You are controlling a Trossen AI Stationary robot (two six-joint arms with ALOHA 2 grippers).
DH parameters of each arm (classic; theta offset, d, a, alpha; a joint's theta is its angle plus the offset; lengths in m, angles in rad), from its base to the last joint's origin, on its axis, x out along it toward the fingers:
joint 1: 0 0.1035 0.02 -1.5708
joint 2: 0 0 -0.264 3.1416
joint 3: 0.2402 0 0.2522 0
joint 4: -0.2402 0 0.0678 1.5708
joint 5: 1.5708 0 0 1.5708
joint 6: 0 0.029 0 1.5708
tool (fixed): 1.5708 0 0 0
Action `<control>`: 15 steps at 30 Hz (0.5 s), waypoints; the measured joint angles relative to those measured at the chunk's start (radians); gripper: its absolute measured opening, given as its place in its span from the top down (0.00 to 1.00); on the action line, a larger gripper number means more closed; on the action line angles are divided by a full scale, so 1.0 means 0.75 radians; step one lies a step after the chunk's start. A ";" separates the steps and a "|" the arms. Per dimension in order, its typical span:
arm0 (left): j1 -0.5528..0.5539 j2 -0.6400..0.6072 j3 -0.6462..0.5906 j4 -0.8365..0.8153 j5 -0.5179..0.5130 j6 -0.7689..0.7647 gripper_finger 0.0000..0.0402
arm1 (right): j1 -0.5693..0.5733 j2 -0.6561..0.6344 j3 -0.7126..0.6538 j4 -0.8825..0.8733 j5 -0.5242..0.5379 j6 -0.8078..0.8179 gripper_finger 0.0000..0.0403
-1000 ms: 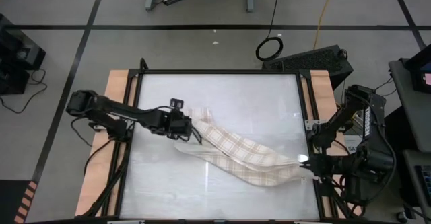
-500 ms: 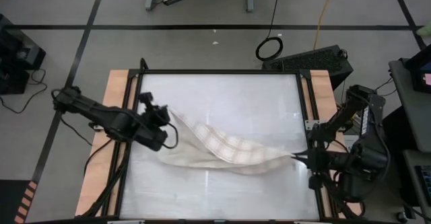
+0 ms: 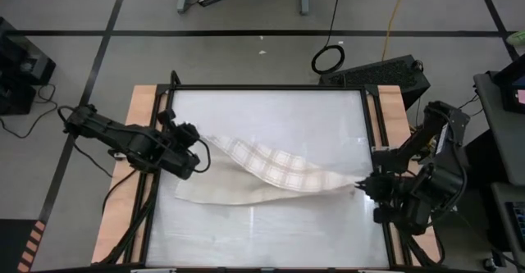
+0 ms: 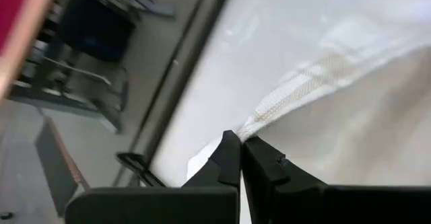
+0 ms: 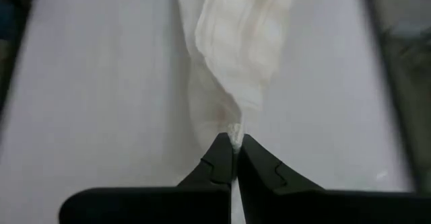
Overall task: Roll towel
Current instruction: Roll the white-brown patterned towel
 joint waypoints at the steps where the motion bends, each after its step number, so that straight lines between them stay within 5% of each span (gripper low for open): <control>1: 0.000 0.000 -0.009 0.000 0.035 0.000 0.99 | 0.008 -0.003 0.000 -0.001 -0.038 0.031 1.00; 7: -0.020 -0.001 -0.083 0.057 0.314 0.008 0.91 | 0.022 -0.003 -0.038 0.001 -0.144 0.157 1.00; 15: -0.142 0.000 -0.200 0.222 0.478 0.001 0.55 | 0.022 -0.002 -0.193 0.000 -0.239 0.236 1.00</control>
